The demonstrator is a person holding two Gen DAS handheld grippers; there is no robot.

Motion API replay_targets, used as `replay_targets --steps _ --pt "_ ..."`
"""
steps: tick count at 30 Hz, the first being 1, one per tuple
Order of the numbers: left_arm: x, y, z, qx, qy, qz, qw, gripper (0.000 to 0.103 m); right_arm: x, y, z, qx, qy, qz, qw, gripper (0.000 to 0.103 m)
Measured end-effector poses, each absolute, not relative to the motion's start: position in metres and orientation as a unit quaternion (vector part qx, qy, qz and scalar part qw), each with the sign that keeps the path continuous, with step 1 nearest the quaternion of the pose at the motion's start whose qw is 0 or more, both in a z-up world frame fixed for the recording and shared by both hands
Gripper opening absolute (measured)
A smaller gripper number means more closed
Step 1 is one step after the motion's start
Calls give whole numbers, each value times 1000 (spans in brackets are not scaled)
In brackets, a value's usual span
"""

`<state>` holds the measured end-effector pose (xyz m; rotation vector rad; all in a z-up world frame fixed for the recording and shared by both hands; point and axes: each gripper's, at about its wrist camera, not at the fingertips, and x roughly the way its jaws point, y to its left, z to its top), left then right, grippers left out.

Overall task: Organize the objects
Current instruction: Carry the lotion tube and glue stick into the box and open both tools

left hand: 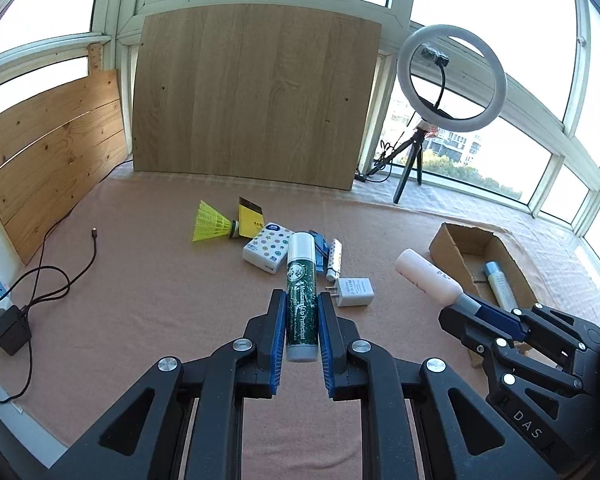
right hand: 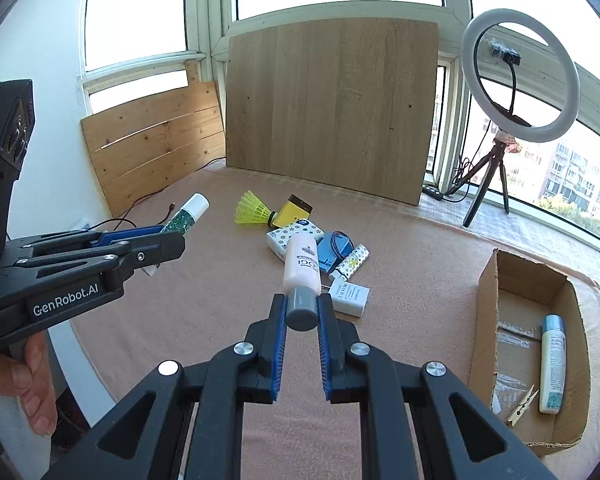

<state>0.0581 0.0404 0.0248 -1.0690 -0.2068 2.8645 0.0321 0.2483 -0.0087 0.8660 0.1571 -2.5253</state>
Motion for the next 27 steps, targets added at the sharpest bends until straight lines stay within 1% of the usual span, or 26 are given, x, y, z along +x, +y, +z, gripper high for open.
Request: replay_targets --steps 7,14,19,27 --pt "54 52 39 -341 -54 937 52 16 38 256 -2 305 50 -926 215 13" --pt "48 88 43 -342 -27 937 68 16 42 289 3 296 38 -935 191 13" --pt "36 135 52 -340 1 937 85 16 44 328 5 291 25 -942 162 13" --pt "13 240 59 -327 37 933 145 16 39 413 0 298 8 -950 98 13"
